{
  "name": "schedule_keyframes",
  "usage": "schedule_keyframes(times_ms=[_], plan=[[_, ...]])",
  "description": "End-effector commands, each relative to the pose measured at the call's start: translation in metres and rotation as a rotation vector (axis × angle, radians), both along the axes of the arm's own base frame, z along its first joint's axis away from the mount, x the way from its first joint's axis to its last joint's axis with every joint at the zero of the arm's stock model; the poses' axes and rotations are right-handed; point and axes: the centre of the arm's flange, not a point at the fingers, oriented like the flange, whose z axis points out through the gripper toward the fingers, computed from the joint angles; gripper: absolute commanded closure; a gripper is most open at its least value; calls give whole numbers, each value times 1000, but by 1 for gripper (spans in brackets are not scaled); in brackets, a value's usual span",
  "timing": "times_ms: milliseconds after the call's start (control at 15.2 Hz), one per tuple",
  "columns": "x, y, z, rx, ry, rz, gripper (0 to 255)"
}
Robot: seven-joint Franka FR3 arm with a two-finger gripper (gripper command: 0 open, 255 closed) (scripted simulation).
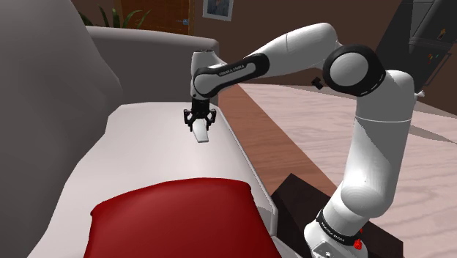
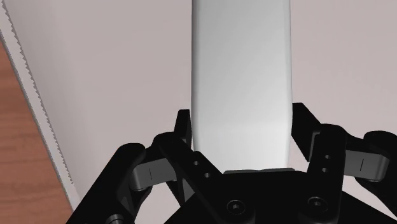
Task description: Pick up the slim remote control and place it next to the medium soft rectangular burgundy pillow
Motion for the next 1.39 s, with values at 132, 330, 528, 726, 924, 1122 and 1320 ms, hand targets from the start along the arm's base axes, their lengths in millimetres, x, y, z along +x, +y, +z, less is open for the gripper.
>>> schedule_keyframes(times_ms=[132,330,528,726,924,1122,1320], plan=[[-1,0,21,0,0,0,255],[-1,0,37,0,0,0,255],[-1,0,53,0,0,0,255],[-1,0,69,0,0,0,255],[-1,0,85,0,0,0,255],[-1,0,100,0,0,0,255],[-1,0,116,0,0,0,255]])
